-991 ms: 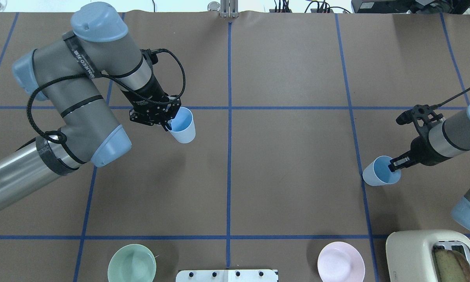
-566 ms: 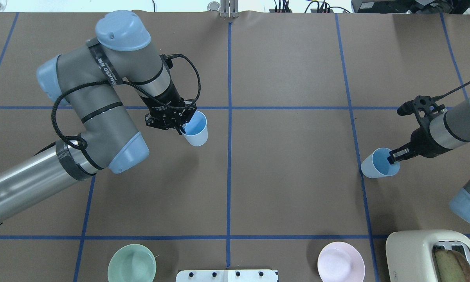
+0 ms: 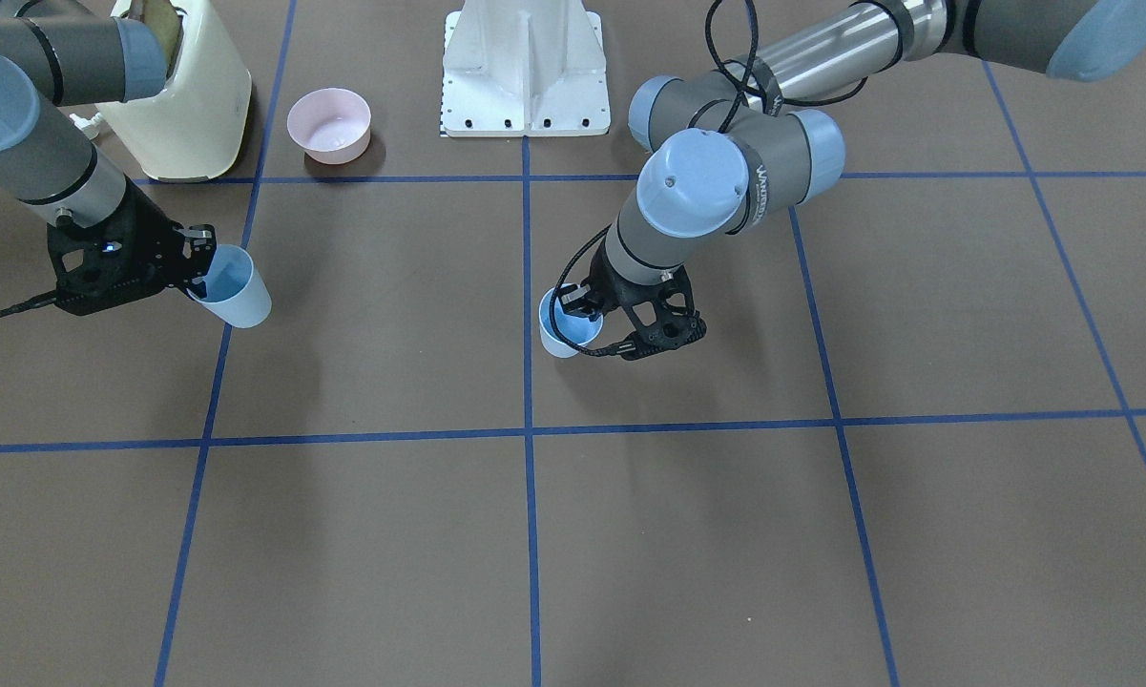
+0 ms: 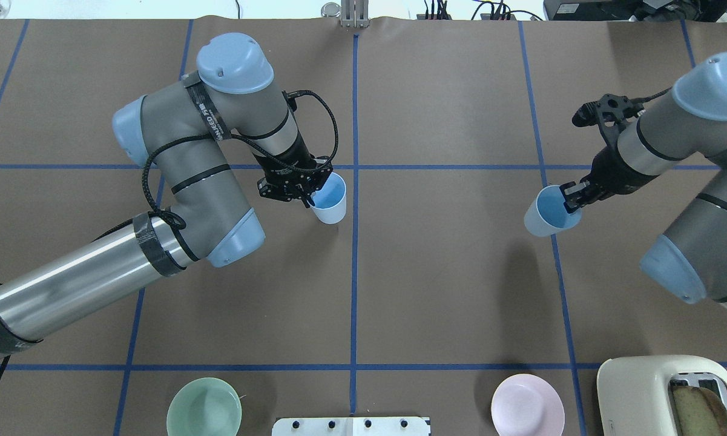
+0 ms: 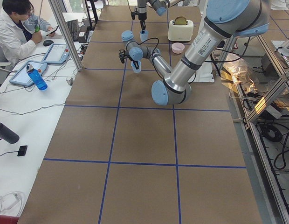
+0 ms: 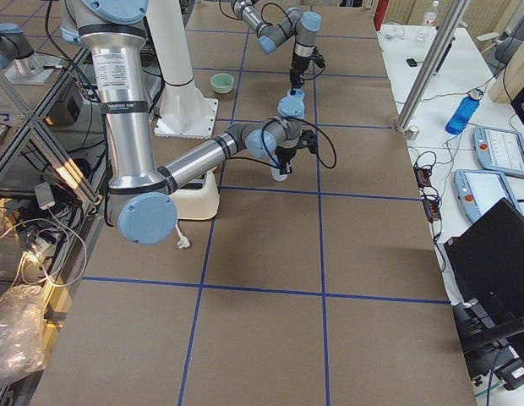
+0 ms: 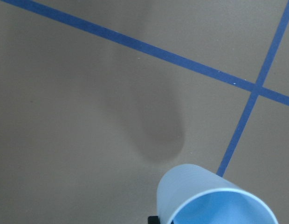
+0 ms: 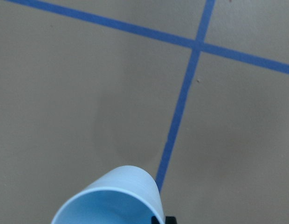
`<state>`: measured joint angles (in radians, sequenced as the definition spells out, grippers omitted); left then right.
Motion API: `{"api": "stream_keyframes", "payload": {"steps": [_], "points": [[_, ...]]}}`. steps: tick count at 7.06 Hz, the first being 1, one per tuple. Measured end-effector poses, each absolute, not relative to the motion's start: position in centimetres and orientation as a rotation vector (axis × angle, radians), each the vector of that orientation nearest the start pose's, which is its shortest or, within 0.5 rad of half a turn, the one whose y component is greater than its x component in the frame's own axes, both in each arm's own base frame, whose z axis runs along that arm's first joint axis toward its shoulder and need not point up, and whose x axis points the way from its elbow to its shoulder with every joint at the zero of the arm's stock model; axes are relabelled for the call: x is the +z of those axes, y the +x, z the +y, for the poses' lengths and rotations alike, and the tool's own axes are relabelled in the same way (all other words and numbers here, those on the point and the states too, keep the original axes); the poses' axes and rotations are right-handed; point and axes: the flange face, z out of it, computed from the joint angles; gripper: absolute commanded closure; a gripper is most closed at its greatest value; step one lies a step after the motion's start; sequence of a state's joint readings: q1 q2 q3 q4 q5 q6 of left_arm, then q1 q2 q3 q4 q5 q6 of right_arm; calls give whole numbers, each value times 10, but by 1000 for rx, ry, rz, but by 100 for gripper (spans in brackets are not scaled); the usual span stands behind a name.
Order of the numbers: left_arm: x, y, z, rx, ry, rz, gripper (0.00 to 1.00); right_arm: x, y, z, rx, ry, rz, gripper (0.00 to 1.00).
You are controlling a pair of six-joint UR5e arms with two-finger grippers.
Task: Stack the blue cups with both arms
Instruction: 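Set left gripper's cup at table center while right gripper lifts its cup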
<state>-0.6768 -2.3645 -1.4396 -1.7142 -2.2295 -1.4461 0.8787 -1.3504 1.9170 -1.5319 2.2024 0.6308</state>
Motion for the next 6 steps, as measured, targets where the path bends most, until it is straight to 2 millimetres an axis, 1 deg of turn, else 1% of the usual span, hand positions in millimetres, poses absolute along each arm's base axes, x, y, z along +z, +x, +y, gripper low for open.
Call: {"api": "stream_keyframes", "payload": {"steps": [2,3,4,6], "points": [[196,545,-516,-248,-249,959,100,328,-305,-487,-241,73,-833,100],[192,552,-512,-248,-229,957,100,310,-308,-490,-239,68,-829,100],[189,559,-507,-247,-209,954,100,300,-310,-492,-238,66,-829,100],[188,569,-503,-238,-194,960,100,289,-312,-494,-231,67,-833,100]]}}
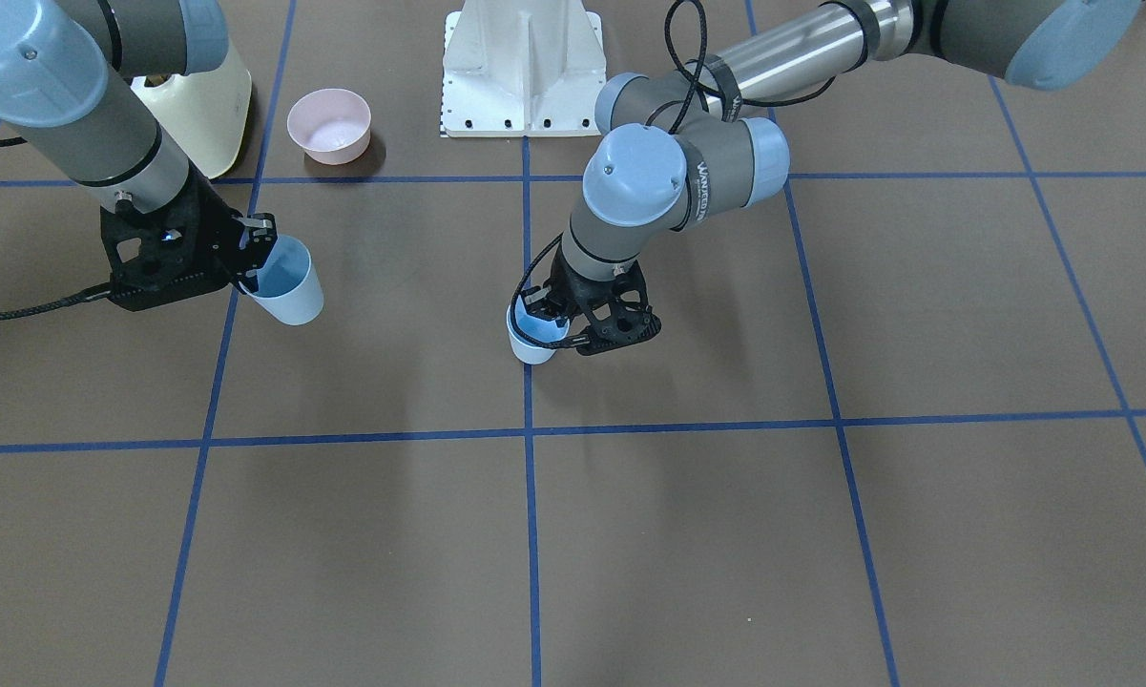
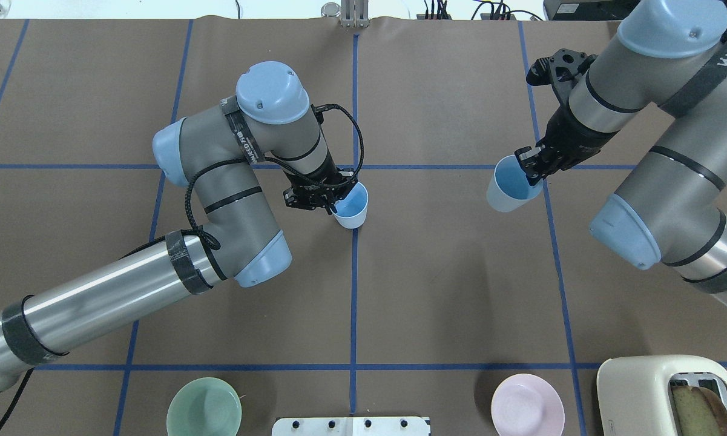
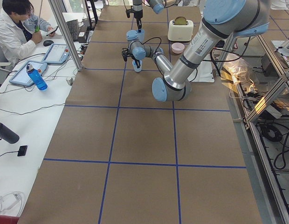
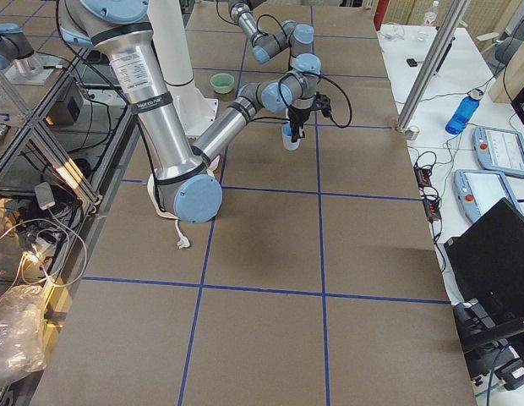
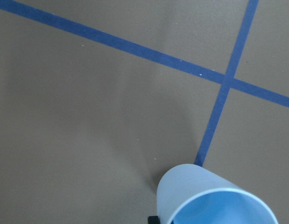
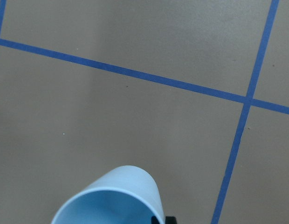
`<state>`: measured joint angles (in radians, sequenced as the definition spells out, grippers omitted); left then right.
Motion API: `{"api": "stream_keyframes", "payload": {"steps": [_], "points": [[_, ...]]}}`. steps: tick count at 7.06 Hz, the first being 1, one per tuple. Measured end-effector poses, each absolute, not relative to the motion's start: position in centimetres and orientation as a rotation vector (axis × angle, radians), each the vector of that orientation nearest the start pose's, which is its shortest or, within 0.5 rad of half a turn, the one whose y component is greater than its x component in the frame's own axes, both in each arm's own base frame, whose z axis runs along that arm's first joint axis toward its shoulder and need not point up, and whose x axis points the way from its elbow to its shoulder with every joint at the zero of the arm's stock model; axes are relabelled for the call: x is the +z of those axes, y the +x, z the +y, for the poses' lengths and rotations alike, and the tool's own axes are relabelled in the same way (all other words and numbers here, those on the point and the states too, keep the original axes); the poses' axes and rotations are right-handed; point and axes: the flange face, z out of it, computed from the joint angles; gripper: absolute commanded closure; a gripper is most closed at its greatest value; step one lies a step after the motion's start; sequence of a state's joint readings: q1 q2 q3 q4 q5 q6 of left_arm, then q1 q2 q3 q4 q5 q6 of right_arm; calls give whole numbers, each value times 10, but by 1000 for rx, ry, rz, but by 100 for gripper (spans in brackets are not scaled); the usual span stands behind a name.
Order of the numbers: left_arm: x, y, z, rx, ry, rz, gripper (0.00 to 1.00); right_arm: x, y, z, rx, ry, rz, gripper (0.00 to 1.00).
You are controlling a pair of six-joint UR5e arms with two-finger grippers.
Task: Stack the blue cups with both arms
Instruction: 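Set left gripper's cup at table center while right gripper lifts its cup, then open and withdraw left gripper while right gripper brings cup above it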
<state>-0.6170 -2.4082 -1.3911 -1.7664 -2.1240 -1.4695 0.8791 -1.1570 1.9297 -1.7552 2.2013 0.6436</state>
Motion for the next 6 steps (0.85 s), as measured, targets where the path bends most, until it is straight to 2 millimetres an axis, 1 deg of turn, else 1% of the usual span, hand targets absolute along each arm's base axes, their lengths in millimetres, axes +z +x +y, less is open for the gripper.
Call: {"api": "stream_keyframes", "payload": {"steps": [1,2,3,5,6], "points": [[189,574,-501,-232,-193,964,83,287,-312,-494,-228,68,-835,100],[188,576,-500,-227,-192,967,30,286,-313,-494,-227,69,-836,100],[187,576,-500,-219,-184,980,4,285,-313,-494,-227,70,-837,100],[181,572,-500,-199,-151,1031,3,280,-313,-495,-225,75,-842,100],[178,564,-502,-200,-140,1046,3,272,-316,-496,-214,76,-850,100]]}}
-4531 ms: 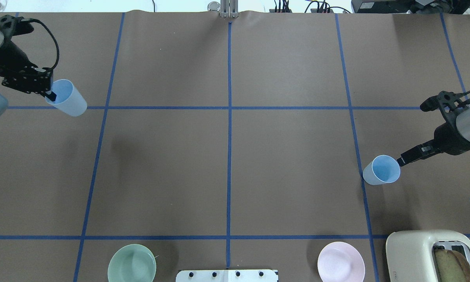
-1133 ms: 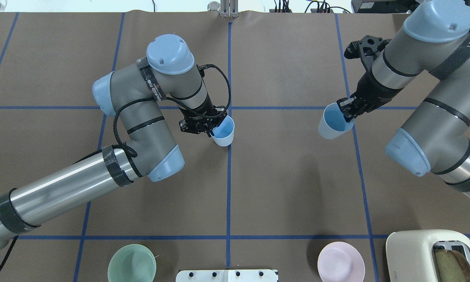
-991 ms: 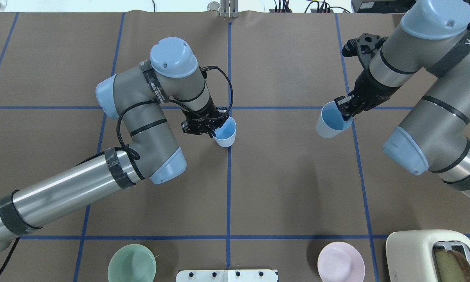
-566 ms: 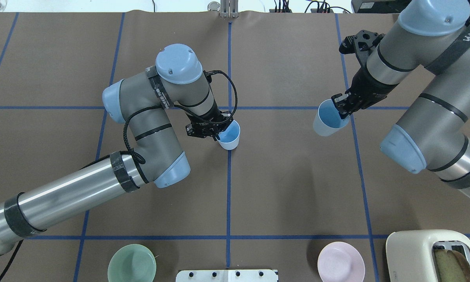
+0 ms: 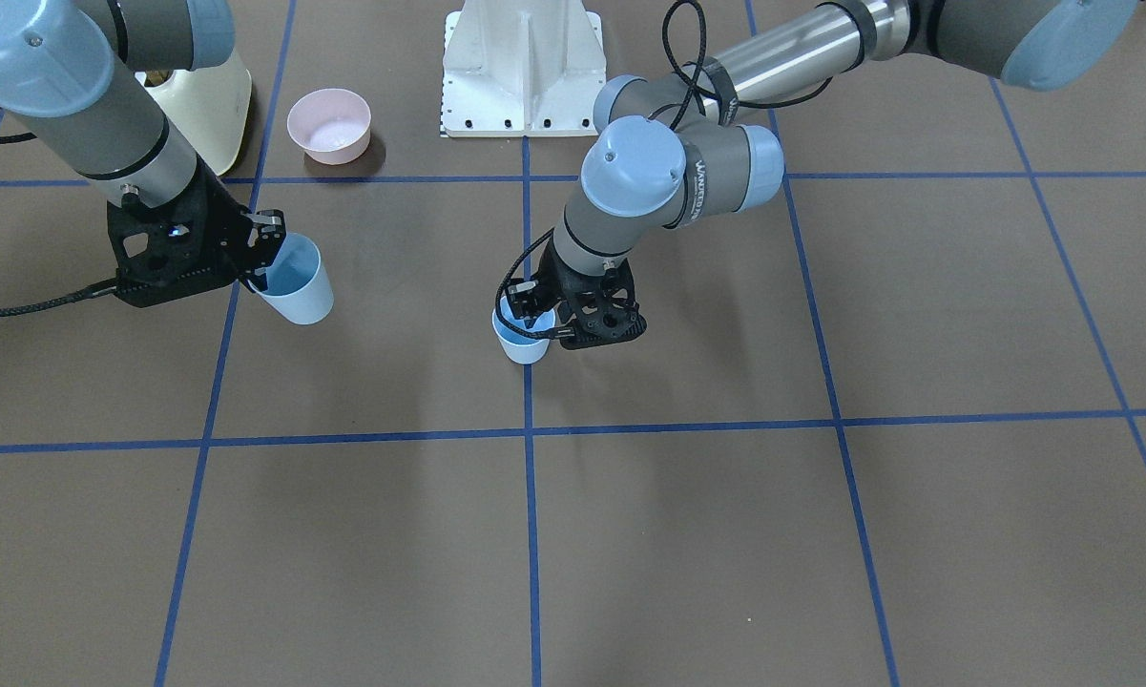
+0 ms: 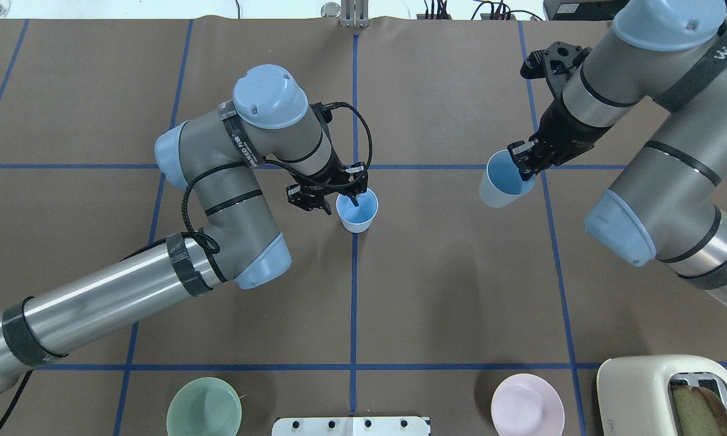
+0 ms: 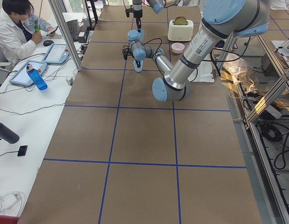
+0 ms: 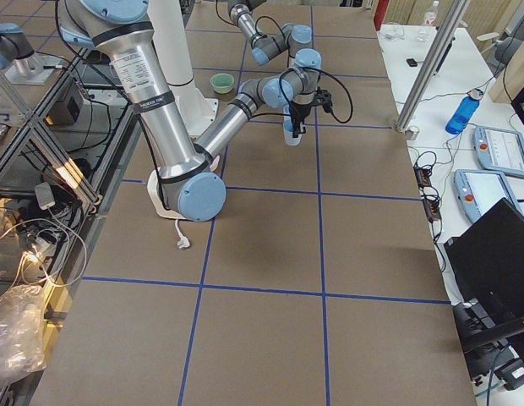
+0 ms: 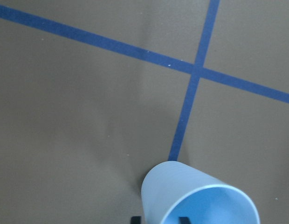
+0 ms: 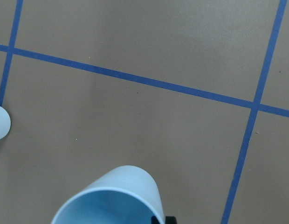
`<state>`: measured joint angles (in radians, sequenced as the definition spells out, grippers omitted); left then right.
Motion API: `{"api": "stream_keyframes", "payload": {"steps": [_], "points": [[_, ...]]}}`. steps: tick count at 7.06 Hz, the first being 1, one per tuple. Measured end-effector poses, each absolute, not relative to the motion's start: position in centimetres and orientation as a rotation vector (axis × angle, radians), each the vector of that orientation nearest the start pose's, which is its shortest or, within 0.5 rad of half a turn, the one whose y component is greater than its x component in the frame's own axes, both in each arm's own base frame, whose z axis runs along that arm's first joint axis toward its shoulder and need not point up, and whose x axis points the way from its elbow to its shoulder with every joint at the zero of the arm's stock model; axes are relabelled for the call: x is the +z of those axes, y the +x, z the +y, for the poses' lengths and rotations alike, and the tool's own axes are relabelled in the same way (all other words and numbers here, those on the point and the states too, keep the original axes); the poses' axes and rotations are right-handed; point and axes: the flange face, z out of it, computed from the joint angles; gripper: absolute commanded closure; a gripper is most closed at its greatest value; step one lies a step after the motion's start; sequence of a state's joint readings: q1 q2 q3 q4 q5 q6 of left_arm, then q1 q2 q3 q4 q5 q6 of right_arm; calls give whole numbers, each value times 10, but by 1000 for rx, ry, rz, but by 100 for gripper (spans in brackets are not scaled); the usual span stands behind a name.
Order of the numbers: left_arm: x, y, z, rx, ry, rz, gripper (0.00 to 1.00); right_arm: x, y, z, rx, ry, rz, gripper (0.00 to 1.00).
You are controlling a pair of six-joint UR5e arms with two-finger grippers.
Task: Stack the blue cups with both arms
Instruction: 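Open and withdraw left gripper while right gripper brings cup above it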
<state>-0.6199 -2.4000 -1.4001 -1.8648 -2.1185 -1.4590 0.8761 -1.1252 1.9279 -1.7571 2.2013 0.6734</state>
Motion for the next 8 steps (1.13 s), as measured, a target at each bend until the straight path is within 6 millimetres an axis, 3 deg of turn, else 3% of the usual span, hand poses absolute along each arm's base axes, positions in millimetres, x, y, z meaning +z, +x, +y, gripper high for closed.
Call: {"api": "stream_keyframes", "payload": {"steps": [2,5,8], "points": [[189,522,-516,-190,-135,1064,3,246,-331,-500,-183,72,-873,100],[230,431,-543,-114,-112,1044,3,193,-375,-502,-124,39,-913,100],[298,364,-557,-3,-39,997,3,154,-423,-495,-77,-15,-932,100]]}}
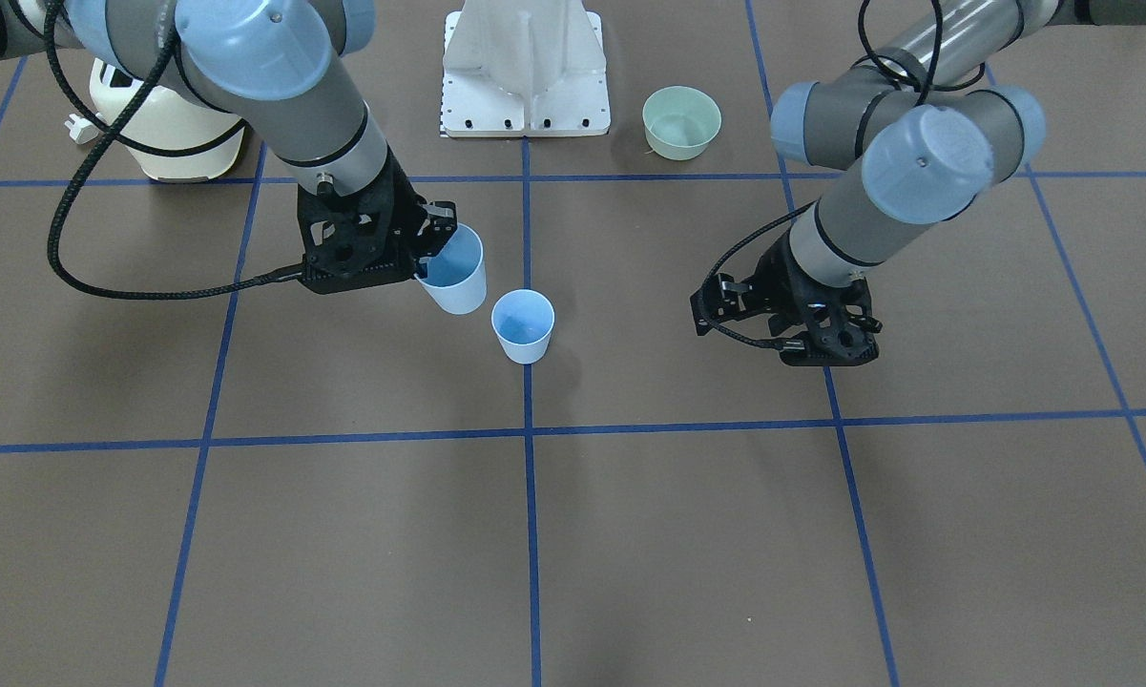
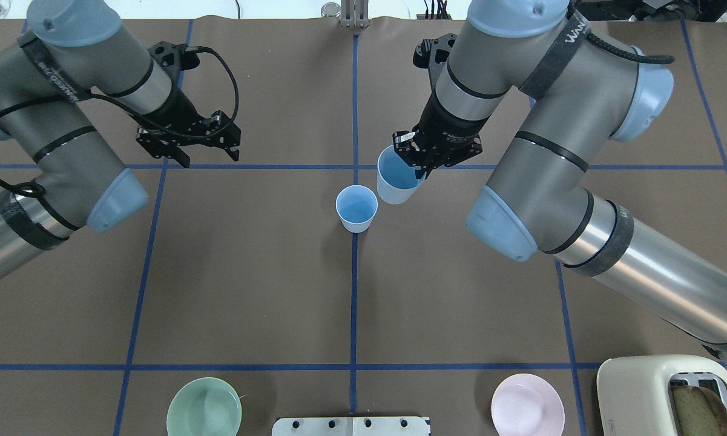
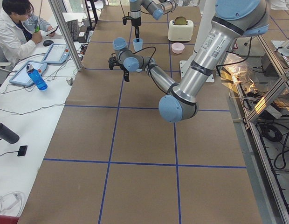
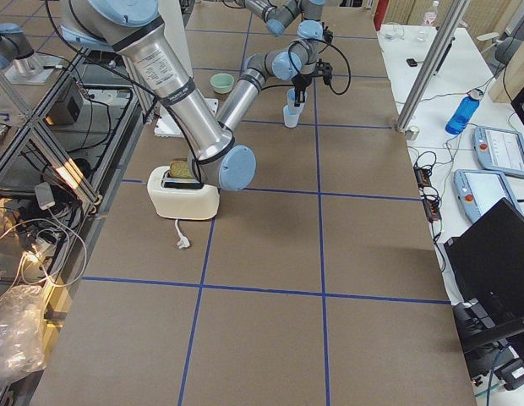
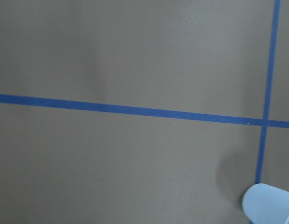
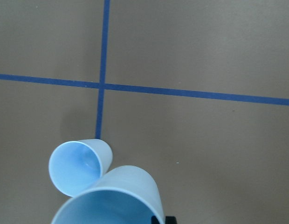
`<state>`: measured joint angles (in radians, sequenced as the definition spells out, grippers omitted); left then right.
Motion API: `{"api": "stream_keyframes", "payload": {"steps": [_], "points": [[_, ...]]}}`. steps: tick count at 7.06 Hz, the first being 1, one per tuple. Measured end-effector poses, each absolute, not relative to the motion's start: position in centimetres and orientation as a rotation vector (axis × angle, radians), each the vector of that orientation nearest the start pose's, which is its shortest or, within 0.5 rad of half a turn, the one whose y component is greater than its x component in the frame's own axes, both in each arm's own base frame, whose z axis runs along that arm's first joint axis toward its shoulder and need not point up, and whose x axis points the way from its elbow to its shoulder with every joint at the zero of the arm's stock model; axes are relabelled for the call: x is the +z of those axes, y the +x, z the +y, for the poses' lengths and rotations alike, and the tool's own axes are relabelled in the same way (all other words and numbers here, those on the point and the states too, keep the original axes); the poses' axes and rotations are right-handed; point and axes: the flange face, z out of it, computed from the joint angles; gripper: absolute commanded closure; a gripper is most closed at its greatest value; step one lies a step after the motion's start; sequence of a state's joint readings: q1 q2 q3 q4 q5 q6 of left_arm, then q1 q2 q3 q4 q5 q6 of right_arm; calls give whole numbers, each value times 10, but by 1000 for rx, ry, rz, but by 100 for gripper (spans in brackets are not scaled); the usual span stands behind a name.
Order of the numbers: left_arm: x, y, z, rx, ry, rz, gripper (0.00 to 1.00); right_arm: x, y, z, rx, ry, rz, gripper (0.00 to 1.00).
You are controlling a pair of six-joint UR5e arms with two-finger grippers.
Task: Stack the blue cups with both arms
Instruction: 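Open and withdraw left gripper while right gripper brings cup above it, then lower the right gripper's blue cup into the placed cup and release it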
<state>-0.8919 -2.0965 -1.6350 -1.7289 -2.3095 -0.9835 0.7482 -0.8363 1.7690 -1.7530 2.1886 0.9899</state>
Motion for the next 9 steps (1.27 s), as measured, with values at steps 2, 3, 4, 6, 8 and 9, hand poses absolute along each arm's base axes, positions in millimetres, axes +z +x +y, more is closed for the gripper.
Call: {"api": "stream_keyframes", "payload": {"steps": [2,3,4,6,8,9], "points": [[340,334,-561,65,-15,976,3,134,-453,-495,-61,-38,-930,100],[351,327,-561,76,-10,969,3,132,-467,-498,-58,-32,-921,100],[355,323,-561,79,-9,966,3,135,-480,-501,-59,-16,-920,100],[359,322,-561,79,-10,964,3,142,-495,-504,-63,-2,-926,100],[359,322,-561,79,-10,964,3,146,-500,-501,-67,-4,-921,100],[359,322,-562,79,-10,964,3,149,-504,-498,-71,-3,-916,100]]}}
